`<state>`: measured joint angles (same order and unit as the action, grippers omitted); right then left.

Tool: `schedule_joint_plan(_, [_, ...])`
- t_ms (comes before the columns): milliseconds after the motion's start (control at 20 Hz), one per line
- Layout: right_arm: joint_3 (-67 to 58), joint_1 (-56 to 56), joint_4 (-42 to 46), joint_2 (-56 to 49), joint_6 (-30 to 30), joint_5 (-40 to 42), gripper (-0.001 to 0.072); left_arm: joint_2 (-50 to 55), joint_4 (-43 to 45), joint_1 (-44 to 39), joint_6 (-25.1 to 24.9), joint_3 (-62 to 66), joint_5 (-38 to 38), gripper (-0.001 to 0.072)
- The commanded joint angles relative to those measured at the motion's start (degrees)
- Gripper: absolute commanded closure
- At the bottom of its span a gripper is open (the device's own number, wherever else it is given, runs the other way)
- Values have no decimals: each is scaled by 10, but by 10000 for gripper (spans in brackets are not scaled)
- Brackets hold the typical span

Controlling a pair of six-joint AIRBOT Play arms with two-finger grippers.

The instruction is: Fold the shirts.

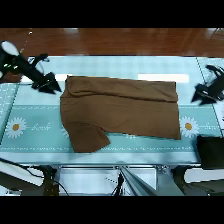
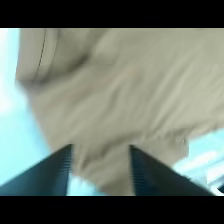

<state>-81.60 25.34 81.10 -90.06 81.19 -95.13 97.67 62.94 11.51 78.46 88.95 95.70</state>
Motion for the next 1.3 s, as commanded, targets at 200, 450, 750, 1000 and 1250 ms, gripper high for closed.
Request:
schedule_joint_plan(200, [240, 209, -210, 171, -92, 157, 231, -235, -58, 104, -67, -486, -132, 192])
schedule_joint_plan(450, [242, 205, -244, 176, -92, 156, 231, -243, -73, 59, -79, -571, -221, 192])
schedule_joint_plan(750, [242, 205, -253, 176, -92, 152, 231, -239, -138, -30, -40, -575, -388, 228])
schedule_joint_plan(1000, [244, 205, -212, 176, -93, 129, 231, -239, -139, -62, -44, -575, -396, 687])
schedule_joint_plan(1250, [360, 186, -168, 182, -102, 86, 223, -239, -139, -55, -50, -575, -388, 687])
